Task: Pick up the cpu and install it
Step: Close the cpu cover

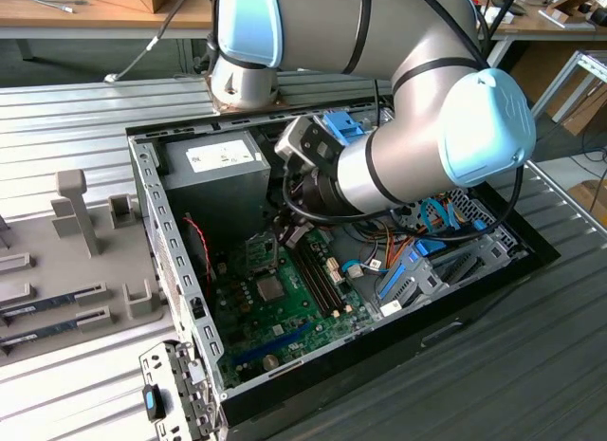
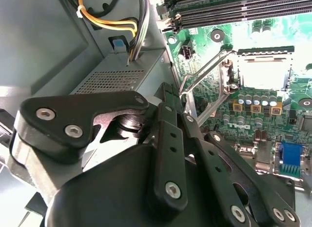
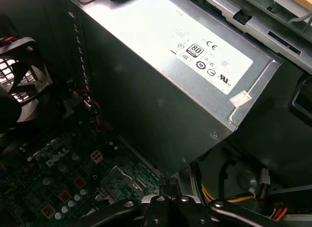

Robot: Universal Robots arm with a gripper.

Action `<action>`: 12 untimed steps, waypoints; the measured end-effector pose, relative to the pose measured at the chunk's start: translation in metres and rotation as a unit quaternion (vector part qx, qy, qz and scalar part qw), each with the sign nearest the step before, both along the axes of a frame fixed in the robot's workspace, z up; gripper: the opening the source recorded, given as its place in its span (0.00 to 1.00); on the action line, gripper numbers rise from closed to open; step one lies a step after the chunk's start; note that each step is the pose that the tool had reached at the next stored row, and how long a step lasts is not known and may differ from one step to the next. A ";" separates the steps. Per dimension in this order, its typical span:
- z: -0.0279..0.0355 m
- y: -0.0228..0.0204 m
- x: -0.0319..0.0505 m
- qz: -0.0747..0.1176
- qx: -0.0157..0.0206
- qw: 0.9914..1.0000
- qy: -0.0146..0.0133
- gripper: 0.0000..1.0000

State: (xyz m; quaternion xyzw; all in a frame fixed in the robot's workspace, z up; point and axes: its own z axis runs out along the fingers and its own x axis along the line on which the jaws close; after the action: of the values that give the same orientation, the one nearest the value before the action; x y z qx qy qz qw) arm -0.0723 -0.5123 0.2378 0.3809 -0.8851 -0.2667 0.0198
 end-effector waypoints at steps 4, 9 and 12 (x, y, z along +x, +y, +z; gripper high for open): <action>0.0000 -0.0001 0.0015 0.005 0.000 1.000 0.001 0.11; 0.0005 -0.0001 0.0016 0.008 0.000 1.000 0.001 0.11; 0.0022 -0.0002 0.0016 0.009 0.000 1.000 0.001 0.11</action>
State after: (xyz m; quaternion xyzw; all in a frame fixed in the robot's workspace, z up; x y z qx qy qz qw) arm -0.0707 -0.5125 0.2400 0.3887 -0.8816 -0.2669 0.0233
